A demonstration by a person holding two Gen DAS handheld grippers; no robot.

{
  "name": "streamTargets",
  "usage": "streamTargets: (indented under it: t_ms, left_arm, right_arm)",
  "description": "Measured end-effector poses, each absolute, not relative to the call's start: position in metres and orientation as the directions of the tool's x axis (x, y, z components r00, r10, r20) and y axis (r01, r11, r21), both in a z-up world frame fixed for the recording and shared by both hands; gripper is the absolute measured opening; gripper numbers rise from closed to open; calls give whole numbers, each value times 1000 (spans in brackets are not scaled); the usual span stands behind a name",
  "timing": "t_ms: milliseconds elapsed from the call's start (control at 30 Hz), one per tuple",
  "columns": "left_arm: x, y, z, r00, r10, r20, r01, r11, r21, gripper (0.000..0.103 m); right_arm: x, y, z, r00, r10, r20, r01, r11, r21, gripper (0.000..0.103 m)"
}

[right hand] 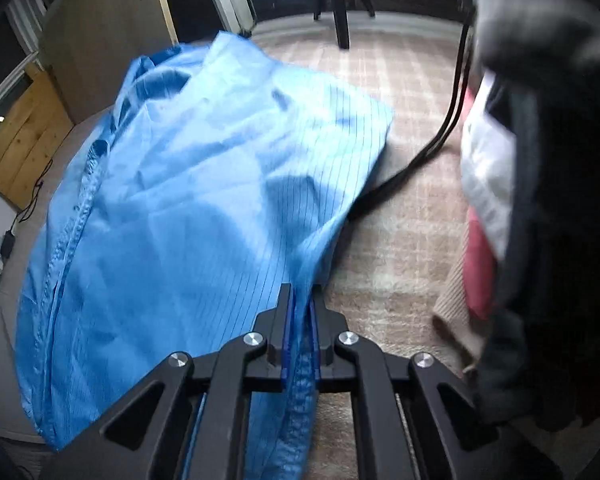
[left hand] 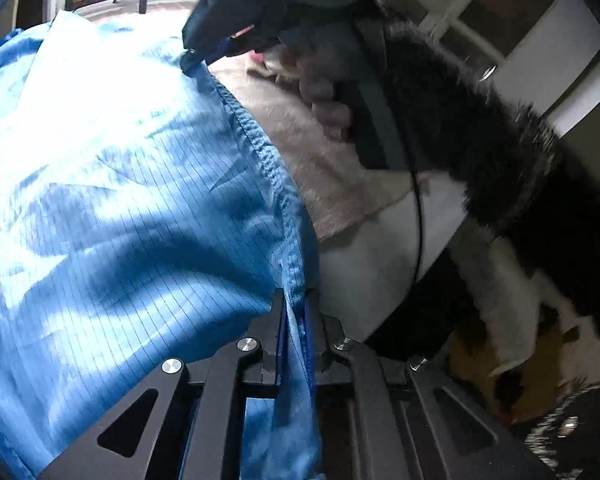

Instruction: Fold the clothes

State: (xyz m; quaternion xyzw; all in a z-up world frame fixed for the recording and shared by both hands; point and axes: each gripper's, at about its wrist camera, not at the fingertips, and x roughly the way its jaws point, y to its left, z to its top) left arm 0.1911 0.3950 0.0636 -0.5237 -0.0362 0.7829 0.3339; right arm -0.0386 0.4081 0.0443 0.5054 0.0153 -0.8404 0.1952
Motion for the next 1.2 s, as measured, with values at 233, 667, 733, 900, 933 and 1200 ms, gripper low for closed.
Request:
streamTargets:
  t_ms: [233,667,733,900,933,1200]
  left_arm:
    - [198,331,82,-301,667,-681,-354,-742,-570,7]
    - [249,196,44,-472,551,-688,19,-774,-633,6]
    - [253,188,40,-473,542,-695,41,-774,-631,6]
    - [255,191,40,-479,509,-715,38,-802,-597,6]
    - [254,191,41,-474,497,-727,37,-813,-581,6]
    - [243,206,45,-455,463,-761,35,-844,-535,7]
  right_arm:
    - [-36,378,95,-456,-361,-814,363,-910,201,4]
    - [-3,133,74,-187,-402,-896,741,-657,140,6]
    - [-7,139,81,-152,-428,-891,719,-666,198,9]
    - [-36,210,130,-191,-603,-775,624,-684,378,43]
    - [-44,220,136,-233,-601,-764,611,-702,366,43]
    - [-63,182,86,-212,-488,-847,685,-692,228,41]
